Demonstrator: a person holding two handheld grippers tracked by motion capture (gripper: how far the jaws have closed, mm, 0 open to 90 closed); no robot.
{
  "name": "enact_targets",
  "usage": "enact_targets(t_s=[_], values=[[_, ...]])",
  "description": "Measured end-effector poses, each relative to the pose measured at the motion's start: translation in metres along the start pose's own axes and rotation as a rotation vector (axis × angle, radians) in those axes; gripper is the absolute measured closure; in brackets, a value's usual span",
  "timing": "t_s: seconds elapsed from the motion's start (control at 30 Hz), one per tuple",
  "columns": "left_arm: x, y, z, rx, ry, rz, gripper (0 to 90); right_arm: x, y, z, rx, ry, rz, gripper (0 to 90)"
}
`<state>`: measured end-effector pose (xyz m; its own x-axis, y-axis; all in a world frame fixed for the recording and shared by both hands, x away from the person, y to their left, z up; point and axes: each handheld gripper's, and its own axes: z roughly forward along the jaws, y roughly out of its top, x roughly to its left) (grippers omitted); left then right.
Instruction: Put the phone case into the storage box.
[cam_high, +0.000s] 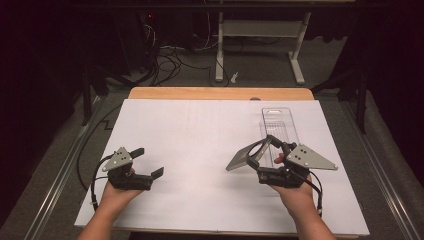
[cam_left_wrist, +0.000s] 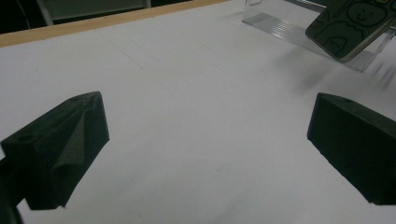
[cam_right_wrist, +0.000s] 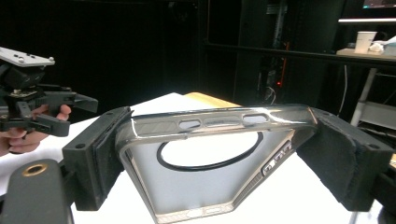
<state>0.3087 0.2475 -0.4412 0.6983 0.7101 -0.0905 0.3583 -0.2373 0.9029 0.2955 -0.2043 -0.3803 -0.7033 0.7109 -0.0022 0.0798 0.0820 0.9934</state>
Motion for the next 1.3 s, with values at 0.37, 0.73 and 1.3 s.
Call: enact_targets(t_s=[0.37, 0.73, 1.3], values=[[0.001, 0.0, -0.001, -0.017, -0.009, -0.012, 0.2, -0.005, 0.006, -0.008, -0.022, -0.034, 0.007, 13.7], [0.001, 0.0, -0.001, -0.017, -0.012, -0.011, 0.2, -0.007, 0.016, -0.017, -0.065, -0.061, 0.0, 13.7], [0.002, 0.0, -0.002, -0.022, -0.006, -0.009, 0.2, -0.018, 0.025, -0.034, -0.109, -0.113, -0.005, 13.7]])
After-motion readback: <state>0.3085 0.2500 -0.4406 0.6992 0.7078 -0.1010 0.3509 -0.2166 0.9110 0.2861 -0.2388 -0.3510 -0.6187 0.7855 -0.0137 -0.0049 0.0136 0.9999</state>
